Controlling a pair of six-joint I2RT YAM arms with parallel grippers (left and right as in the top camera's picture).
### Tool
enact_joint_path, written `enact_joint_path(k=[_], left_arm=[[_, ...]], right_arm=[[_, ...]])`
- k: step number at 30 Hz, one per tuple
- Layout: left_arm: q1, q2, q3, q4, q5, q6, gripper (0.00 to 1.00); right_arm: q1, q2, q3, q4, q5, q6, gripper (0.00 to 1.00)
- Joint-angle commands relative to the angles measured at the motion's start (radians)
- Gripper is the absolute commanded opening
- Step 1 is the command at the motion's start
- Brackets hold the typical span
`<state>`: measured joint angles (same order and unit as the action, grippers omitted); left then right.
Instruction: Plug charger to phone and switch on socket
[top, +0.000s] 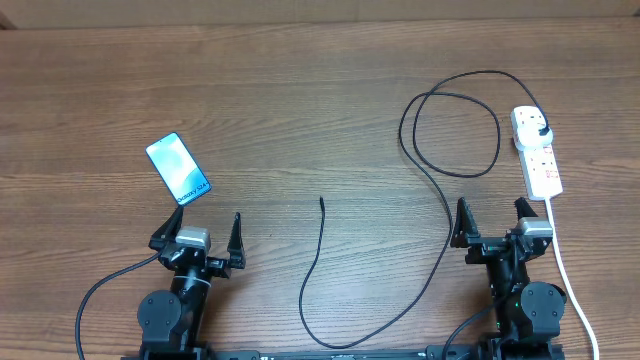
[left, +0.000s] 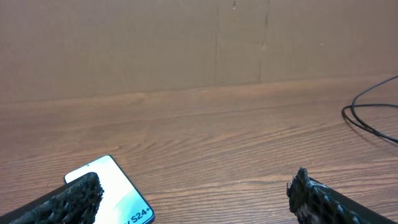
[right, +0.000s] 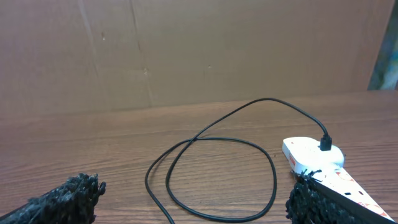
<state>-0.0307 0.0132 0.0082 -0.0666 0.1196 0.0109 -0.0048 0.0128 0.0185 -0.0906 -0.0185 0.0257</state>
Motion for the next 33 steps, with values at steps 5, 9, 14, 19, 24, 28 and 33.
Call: enact_joint_path(k=[5, 9, 14, 19, 24, 28, 33], left_arm=[[0.006, -0.008, -0.003, -0.004, -0.002, 0.019, 0.99], [0.006, -0.006, -0.002, -0.006, -0.012, 0.019, 0.99], [0.006, -0.007, 0.052, -0.095, -0.019, 0.018, 1.0], [0.006, -0.006, 0.191, -0.219, -0.054, 0.019, 1.0], [0.006, -0.006, 0.281, -0.278, -0.091, 0.007, 1.0], [0.006, -0.006, 0.327, -0.337, -0.119, -0.039, 0.99], [0.006, 0.055, 0.401, -0.362, -0.124, -0.087, 1.0]], right_arm=[[0.005, -0.011, -0.011, 0.006, 0.006, 0.001, 1.0], [0.005, -0.011, -0.011, 0.006, 0.006, 0.001, 1.0], [0.005, -0.011, -0.011, 0.006, 0.006, 0.001, 1.0], [0.005, -0.011, -0.011, 0.006, 0.006, 0.001, 1.0], [0.005, -0.011, -0.011, 0.006, 0.006, 0.001, 1.0], [0.005, -0.011, -0.011, 0.006, 0.006, 0.001, 1.0], [0.005, -0.011, -0.011, 0.006, 0.006, 0.001, 1.0]])
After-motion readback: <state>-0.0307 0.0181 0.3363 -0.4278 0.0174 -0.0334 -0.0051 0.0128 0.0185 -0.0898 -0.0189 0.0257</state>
